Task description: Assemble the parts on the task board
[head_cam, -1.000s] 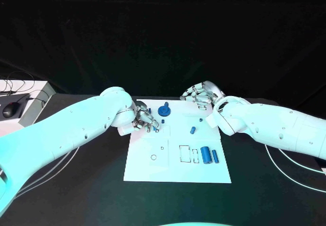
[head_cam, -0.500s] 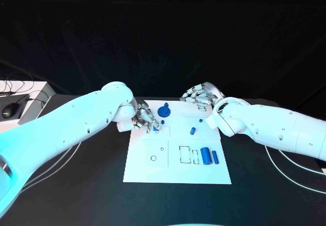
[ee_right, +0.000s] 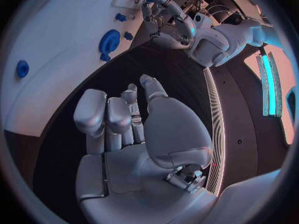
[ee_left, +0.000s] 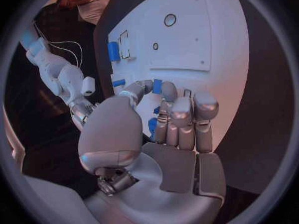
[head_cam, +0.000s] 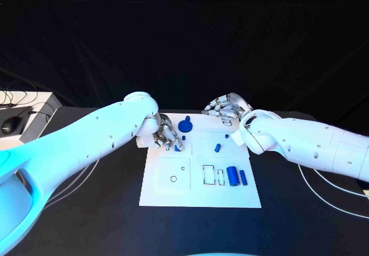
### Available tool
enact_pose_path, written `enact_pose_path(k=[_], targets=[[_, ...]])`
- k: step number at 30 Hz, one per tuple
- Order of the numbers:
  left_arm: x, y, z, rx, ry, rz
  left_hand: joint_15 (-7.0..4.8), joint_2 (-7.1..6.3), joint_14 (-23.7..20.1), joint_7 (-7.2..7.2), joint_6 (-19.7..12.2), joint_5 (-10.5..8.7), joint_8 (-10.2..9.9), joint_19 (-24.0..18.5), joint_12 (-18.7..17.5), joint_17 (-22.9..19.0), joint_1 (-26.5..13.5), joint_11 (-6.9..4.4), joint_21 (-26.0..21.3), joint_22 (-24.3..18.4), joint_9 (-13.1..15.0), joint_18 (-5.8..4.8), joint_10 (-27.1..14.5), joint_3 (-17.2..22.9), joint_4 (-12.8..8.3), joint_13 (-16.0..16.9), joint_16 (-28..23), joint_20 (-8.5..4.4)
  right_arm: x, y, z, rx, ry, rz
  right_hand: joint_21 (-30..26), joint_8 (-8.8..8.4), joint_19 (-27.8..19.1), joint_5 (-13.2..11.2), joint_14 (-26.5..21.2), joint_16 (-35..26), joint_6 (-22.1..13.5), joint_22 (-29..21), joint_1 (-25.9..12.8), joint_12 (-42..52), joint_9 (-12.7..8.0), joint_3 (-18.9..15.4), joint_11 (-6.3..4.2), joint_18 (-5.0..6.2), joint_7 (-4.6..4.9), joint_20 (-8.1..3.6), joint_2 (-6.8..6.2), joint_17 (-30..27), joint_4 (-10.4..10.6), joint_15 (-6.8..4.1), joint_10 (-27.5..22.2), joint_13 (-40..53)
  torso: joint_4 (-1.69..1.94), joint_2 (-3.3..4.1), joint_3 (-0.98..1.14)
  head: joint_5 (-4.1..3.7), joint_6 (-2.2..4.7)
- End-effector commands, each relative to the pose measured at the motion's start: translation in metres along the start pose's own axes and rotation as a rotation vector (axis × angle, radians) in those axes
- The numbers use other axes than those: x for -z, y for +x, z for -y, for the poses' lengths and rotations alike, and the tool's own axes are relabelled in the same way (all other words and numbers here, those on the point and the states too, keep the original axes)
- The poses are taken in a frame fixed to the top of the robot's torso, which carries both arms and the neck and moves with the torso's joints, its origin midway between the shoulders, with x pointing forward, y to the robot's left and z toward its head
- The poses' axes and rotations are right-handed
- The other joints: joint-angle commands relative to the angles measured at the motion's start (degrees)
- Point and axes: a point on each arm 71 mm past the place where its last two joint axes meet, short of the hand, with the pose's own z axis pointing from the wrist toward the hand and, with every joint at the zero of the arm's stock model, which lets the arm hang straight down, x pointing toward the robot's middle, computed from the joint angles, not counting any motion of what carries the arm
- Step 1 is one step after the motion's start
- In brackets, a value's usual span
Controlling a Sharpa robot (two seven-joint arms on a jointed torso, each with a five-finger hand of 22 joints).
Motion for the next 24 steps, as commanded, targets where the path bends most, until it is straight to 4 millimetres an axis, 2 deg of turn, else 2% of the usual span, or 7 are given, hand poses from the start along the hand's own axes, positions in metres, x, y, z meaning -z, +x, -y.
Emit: enact_pose_path(k=[1, 10, 24], targets=[[-0.0012, -0.0002, 0.0003, -0.028, -0.017, -0.015, -0.25, 1.76, -0.04, -0.56, 0.88, 0.42, -0.02, 0.41, -0.16, 0.07, 1.05, -1.02, 0.11, 0.05, 0.02, 0.03, 1.54, 7.54, -8.38, 0.1, 0.19, -0.11, -0.0003, 0.0016, -0.0017, 0.006, -0.01, -0.015, -0.2, -0.35, 3.92, 0.18, -0.01, -0.34, 0.38, 7.05, -0.4, -0.2, 0.06, 0.19, -0.06, -0.33, -0.01, -0.72, -0.18, -0.05, 0.08, -0.17, 0.18, 0.0, 0.08, -0.07, 0.01, -0.03, -0.11], [-0.0037, -0.0029, 0.0001, -0.028, -0.035, 0.01, -0.35, 2.2, 0.02, -0.88, 1.27, 0.49, 0.11, 0.65, -0.07, 0.15, 0.78, -1.18, 0.24, 0.31, 0.04, -0.16, 1.89, 6.59, -8.53, 0.31, 0.27, -0.22, -0.0007, 0.0021, -0.0024, 0.006, -0.011, -0.016, -0.29, -0.35, 3.92, 0.29, -0.01, -0.39, 0.4, 7.03, -0.43, -0.2, 0.06, 0.19, -0.06, -0.32, -0.01, -0.72, -0.18, -0.08, 0.08, -0.17, 0.2, 0.0, -0.02, -0.03, -0.02, 0.03, -0.06], [-0.0038, -0.006, -0.0017, -0.026, -0.05, 0.039, -0.55, 2.96, 0.15, -1.47, 1.79, 0.44, 0.67, 1.07, 0.03, 0.32, 0.24, -1.5, 0.55, 0.79, 0.7, -0.46, 2.59, 5.44, -8.36, 0.64, 0.56, -0.4, -0.0008, 0.0024, -0.0027, 0.007, -0.013, -0.018, -0.29, -0.35, 3.92, 0.29, -0.01, -0.39, 0.4, 7.03, -0.43, -0.2, 0.06, 0.19, -0.06, -0.32, -0.01, -0.72, -0.18, -0.08, 0.08, -0.17, 0.2, 0.0, 0.1, -0.06, -0.01, -0.1, -0.21]])
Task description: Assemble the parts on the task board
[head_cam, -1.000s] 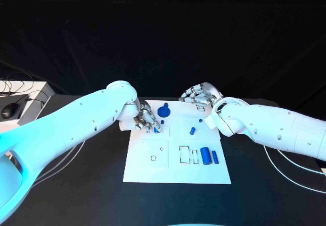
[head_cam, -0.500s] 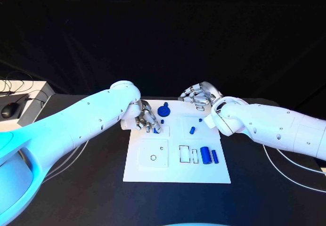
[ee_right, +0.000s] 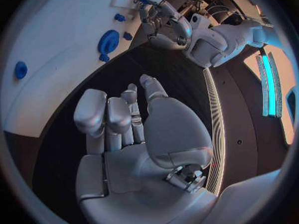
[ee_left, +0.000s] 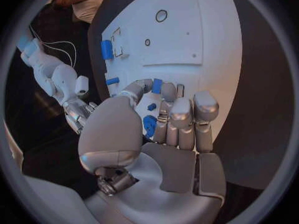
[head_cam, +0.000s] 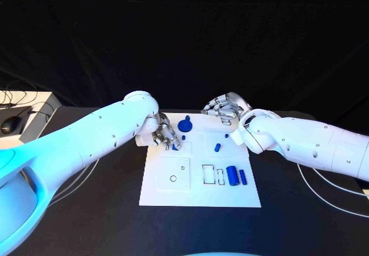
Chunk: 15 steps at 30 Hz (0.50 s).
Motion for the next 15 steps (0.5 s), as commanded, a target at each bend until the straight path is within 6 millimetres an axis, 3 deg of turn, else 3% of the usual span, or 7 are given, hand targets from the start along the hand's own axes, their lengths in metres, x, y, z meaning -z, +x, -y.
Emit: enact_pose_path(k=[1, 15], targets=[[0.0001, -0.0013, 0.0007, -0.009, -0.01, 0.015, -0.42, 1.92, -0.2, -1.31, 1.63, 0.22, 0.28, 0.25, 0.02, -0.03, 1.41, -1.61, 0.32, 0.05, 0.72, -0.44, 1.96, 6.81, -6.97, 0.09, 0.27, -0.02, -0.0003, 0.0015, -0.0016, 0.006, -0.011, -0.015, -0.29, -0.35, 3.92, 0.29, -0.01, -0.39, 0.4, 7.0, -0.43, -0.21, 0.06, 0.19, -0.06, -0.33, -0.01, -0.72, -0.18, -0.09, 0.08, -0.17, 0.2, 0.02, 0.06, -0.03, 0.01, 0.02, -0.09], [-0.0029, 0.0004, 0.0007, -0.009, -0.021, 0.014, -0.44, 2.25, -0.2, -1.36, 1.65, 0.16, 0.3, 0.29, 0.0, -0.13, 1.27, -1.64, 0.34, 0.13, 0.85, -0.49, 2.01, 6.74, -6.99, 0.18, 0.25, -0.04, -0.0005, 0.0022, -0.002, 0.006, -0.013, -0.017, -0.38, -0.34, 3.92, 0.38, 0.0, -0.46, 0.44, 6.99, -0.42, -0.28, 0.08, 0.23, -0.08, -0.33, -0.03, -0.73, -0.17, -0.09, 0.01, -0.18, 0.19, 0.0, -0.01, 0.02, -0.01, -0.03, -0.21]])
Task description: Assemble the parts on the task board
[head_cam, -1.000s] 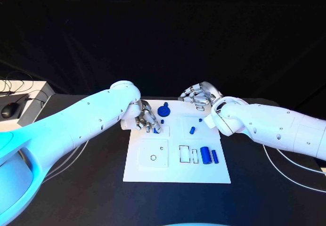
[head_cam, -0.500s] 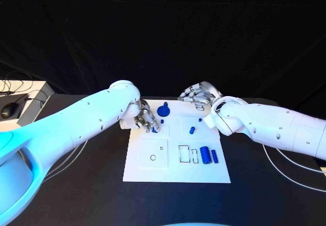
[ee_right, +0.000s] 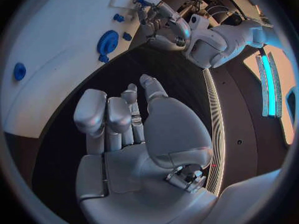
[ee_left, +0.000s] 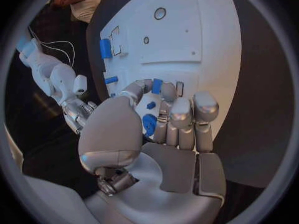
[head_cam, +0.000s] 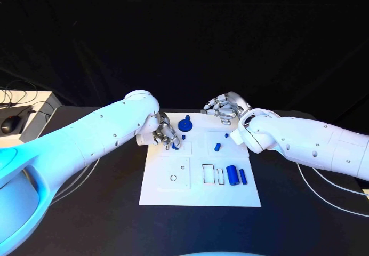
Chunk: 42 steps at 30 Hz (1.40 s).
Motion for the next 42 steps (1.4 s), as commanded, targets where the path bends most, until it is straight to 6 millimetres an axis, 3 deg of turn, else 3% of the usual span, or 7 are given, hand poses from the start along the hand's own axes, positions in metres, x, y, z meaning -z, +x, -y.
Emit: enact_pose_path(k=[1, 15, 24, 42], targets=[[-0.002, 0.0019, -0.0001, -0.006, -0.012, 0.003, -0.22, 2.15, -0.02, -1.33, 1.6, 0.16, 0.28, 0.26, -0.01, -0.12, 1.44, -1.54, 0.09, 0.02, 0.69, -0.5, 1.9, 6.73, -7.03, 0.09, 0.21, -0.04, -0.0002, 0.0014, -0.0015, 0.006, -0.012, -0.015, -0.39, -0.34, 3.92, 0.38, 0.0, -0.03, 0.44, 7.0, -0.42, -0.28, 0.08, 0.23, -0.08, -0.33, -0.03, -0.73, -0.17, -0.1, 0.01, -0.18, 0.19, 0.01, -0.01, 0.05, 0.02, -0.04, -0.06], [-0.004, 0.004, -0.0016, -0.023, -0.024, -0.018, -0.21, 2.36, -0.01, -1.32, 1.55, 0.06, 0.23, 0.21, -0.09, -0.18, 1.3, -1.52, -0.03, 0.01, 0.84, -0.5, 1.85, 6.65, -7.19, 0.21, 0.23, -0.03, -0.0002, 0.0015, -0.0015, 0.006, -0.012, -0.016, -0.47, -0.34, 3.92, 0.42, 0.0, -0.12, 0.44, 6.99, -0.43, -0.31, 0.08, 0.26, -0.09, -0.33, -0.04, -0.74, -0.17, -0.14, -0.08, -0.19, 0.2, 0.03, 0.03, -0.04, 0.03, -0.1, -0.2], [-0.0041, 0.005, -0.0028, -0.036, -0.029, -0.031, -0.17, 3.3, -0.02, -1.41, 1.73, -0.27, 0.02, 0.21, -0.16, -0.19, 1.17, -1.5, -0.17, 0.07, 0.79, -0.54, 1.91, 5.5, -7.29, 0.38, 0.26, 0.02, -0.0002, 0.0016, -0.0015, 0.006, -0.013, -0.017, -0.47, -0.34, 3.92, 0.42, 0.0, -0.12, 0.44, 6.99, -0.43, -0.31, 0.08, 0.26, -0.09, -0.33, -0.04, -0.74, -0.17, -0.14, -0.08, -0.19, 0.2, 0.03, 0.02, -0.04, 0.03, -0.14, -0.23], [-0.0019, 0.0025, -0.0006, 0.007, -0.012, 0.067, -0.31, 3.94, 0.02, -1.65, 1.84, -0.24, 0.59, 0.71, -0.2, -0.15, 0.08, -1.69, 0.26, 0.72, 1.44, -0.65, 2.33, 6.82, -7.57, 0.62, 0.55, -0.14, 0.0001, 0.0017, -0.0017, 0.006, -0.014, -0.018, -0.47, -0.34, 3.92, 0.42, 0.0, -0.12, 0.44, 6.99, -0.43, -0.31, 0.08, 0.26, -0.09, -0.33, -0.04, -0.74, -0.17, -0.14, -0.08, -0.19, 0.2, 0.03, 0.03, 0.0, 0.04, -0.07, -0.18]])
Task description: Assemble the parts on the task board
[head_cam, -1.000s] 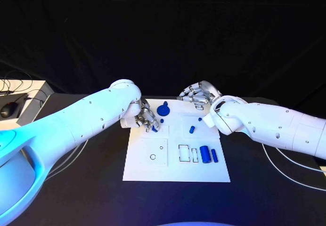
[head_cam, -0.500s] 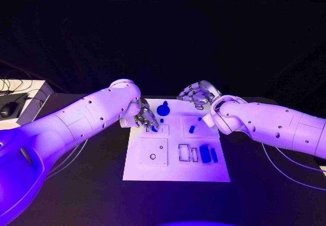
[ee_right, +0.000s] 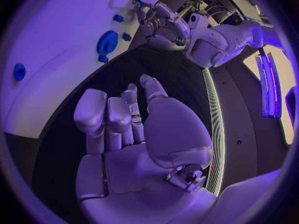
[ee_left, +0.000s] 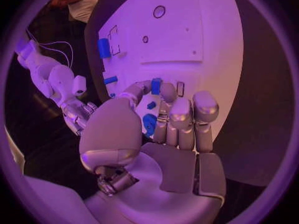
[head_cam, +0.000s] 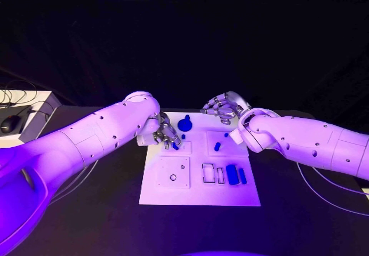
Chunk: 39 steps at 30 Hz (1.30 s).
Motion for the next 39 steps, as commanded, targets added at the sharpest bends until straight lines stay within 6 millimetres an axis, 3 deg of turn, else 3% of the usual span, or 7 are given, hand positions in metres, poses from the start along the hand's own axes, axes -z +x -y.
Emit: enact_pose_path(k=[1, 39], targets=[[-0.001, -0.001, -0.002, 0.009, -0.012, 0.04, -0.42, 2.21, -0.07, -1.33, 1.53, 0.16, 0.15, 0.3, -0.2, 0.01, 1.82, -1.38, 0.27, 0.09, 0.41, -0.65, 1.63, 7.27, -7.11, 0.04, 0.13, -0.13, 0.0, 0.001, -0.001, 0.005, -0.013, -0.015, -0.21, -0.34, 3.92, 0.2, 0.0, -0.11, 0.44, 6.97, -0.43, -0.31, 0.05, 0.26, -0.09, -0.33, -0.04, -0.74, -0.17, -0.05, -0.08, -0.19, 0.2, 0.05, 0.0, 0.04, 0.04, 0.02, 0.01], [0.006, 0.012, -0.001, 0.017, 0.036, 0.067, -0.53, 2.32, -0.07, -1.5, 1.62, 0.18, 0.63, 0.52, -0.3, -0.11, 1.05, -1.51, 0.36, 0.41, 0.62, -0.7, 2.03, 8.15, -7.36, 0.15, 0.24, -0.24, 0.002, 0.0, 0.0, 0.006, -0.01, -0.018, -0.29, -0.35, 3.92, 0.25, 0.0, -0.17, 0.46, 6.97, -0.43, -0.29, 0.04, 0.31, -0.09, -0.33, -0.05, -0.75, -0.16, -0.06, -0.19, -0.2, 0.24, 0.1, -0.01, 0.06, -0.05, -0.04, -0.01]])
